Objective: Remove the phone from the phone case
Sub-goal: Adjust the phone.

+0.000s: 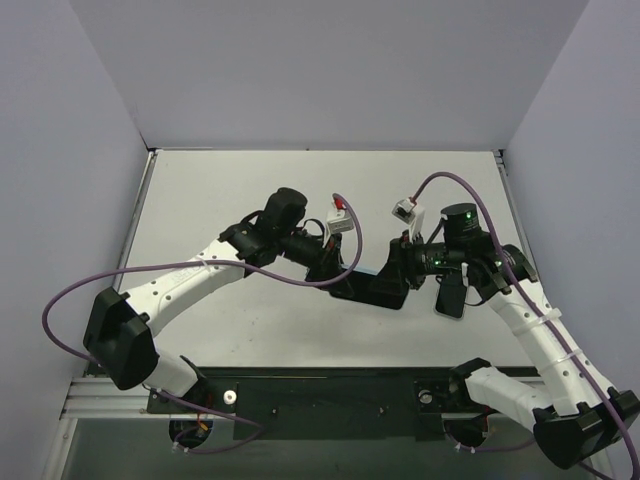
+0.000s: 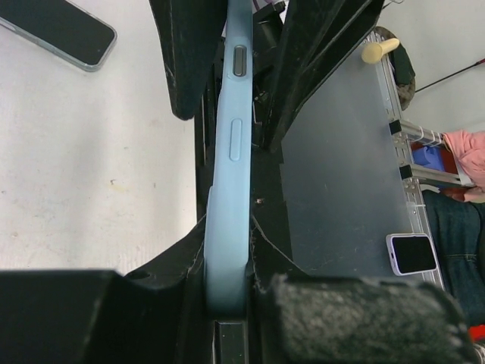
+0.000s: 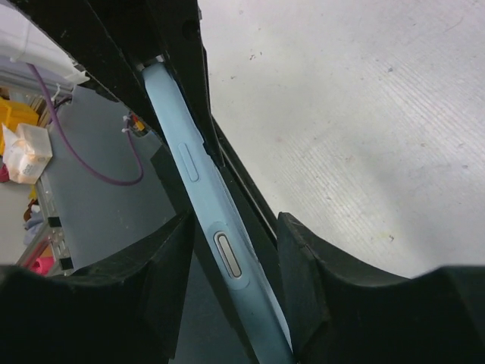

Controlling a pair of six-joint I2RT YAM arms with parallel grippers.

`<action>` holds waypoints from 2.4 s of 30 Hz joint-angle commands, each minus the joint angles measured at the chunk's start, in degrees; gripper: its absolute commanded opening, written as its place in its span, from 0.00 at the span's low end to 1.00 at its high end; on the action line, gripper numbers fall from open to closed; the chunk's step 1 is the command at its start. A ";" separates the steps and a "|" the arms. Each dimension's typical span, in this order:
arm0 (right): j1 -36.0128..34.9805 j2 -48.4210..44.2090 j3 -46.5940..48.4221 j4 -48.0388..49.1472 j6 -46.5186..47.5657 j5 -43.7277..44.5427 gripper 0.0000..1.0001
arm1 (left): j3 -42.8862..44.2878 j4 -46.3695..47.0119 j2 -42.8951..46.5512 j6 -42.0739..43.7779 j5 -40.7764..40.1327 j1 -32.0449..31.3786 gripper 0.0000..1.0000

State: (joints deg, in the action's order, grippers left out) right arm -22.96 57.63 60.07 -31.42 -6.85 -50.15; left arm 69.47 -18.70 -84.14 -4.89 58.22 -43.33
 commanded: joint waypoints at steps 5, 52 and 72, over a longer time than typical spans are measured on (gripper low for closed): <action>-1.21 -0.41 -1.98 2.14 1.59 -10.76 0.19 | 3.21 6.04 2.40 -2.32 0.49 0.09 0.00; -10.88 -10.25 -30.81 76.85 -56.43 44.35 0.00 | -14.37 51.06 1.79 -63.06 -30.88 10.64 0.81; -13.43 -3.14 -30.72 87.66 -61.96 42.51 0.00 | -10.50 71.08 -6.21 -72.46 -21.75 9.93 0.42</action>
State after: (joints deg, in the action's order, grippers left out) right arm -35.75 53.52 28.45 44.36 -66.41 -6.42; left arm 54.70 45.45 -89.62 -76.47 32.25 -33.67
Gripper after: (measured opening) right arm 0.118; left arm 0.432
